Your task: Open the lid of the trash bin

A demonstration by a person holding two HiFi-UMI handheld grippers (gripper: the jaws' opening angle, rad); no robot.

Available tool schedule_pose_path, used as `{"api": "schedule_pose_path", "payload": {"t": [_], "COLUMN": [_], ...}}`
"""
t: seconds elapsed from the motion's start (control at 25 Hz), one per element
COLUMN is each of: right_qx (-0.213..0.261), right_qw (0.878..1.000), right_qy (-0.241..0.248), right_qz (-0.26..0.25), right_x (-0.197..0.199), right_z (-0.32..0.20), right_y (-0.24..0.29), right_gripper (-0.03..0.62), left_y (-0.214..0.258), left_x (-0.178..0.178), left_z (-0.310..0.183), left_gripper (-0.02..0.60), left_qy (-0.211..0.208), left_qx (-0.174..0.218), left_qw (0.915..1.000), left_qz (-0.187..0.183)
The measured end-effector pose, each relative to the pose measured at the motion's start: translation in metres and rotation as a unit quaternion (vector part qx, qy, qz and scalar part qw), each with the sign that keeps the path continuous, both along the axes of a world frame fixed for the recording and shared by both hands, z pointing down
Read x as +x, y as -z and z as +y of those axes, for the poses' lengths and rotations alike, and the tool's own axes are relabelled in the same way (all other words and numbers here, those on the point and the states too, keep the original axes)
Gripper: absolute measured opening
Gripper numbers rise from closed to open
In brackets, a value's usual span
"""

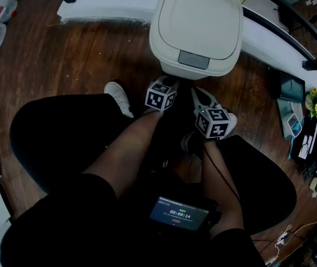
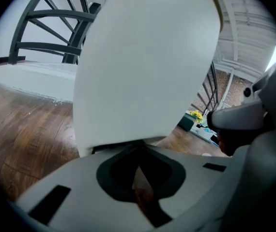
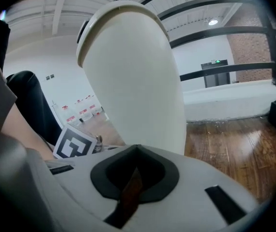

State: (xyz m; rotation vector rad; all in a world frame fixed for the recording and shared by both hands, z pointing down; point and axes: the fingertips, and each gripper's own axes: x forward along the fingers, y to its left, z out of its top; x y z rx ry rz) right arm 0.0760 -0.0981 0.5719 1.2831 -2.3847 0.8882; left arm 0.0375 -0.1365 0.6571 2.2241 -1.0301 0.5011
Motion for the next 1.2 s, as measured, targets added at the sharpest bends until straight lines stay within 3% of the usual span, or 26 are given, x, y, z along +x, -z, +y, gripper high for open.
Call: {"api": "schedule_pose_path", "payload": {"t": [0.2, 0.36, 0.52, 0.64, 0.88, 1.04, 1.2], "right_qx": [0.023, 0.075, 0.136, 0.187, 0.267, 0.293, 0.314], "right_qw": [0.999, 0.997, 0.991, 0.982, 0.962, 0.953, 0.946], "right_qy": [-0.033, -0.014, 0.008, 0.020, 0.047, 0.060, 0.057], "right_qz": [-0.033, -0.016, -0.006, -0.013, -0.030, -0.037, -0.057], "right_x": [0.001, -0.005, -0.011, -0.016, -0.028, -0.034, -0.033], "right_z": [0.027, 0.048, 0.061, 0.066, 0.073, 0.082, 0.089], "right_y": [0.019, 0.055, 0.118, 0.178, 0.276, 0.310, 0.326], "right_gripper": [0.017, 0.017, 0.017, 0.017, 0.017, 0.017, 0.017], "left_y": [0.038, 0.085, 0.161, 0.226, 0.342, 0.384, 0.396], "left_x": [-0.004, -0.003, 0.001, -0.003, -0.016, -0.021, -0.024], "left_z": [0.037, 0.063, 0.084, 0.098, 0.106, 0.113, 0.126], "left_gripper": [0.035, 0.035, 0.035, 0.035, 0.034, 0.034, 0.034], "left_qy": [-0.011, -0.005, -0.037, -0.051, -0.067, -0.086, -0.100], "left_qx": [0.041, 0.065, 0.125, 0.178, 0.277, 0.307, 0.326], "left_qw": [0.9984, 0.9945, 0.9875, 0.9789, 0.9540, 0.9419, 0.9331], "left_qz": [0.037, 0.082, 0.088, 0.086, 0.094, 0.105, 0.113]}}
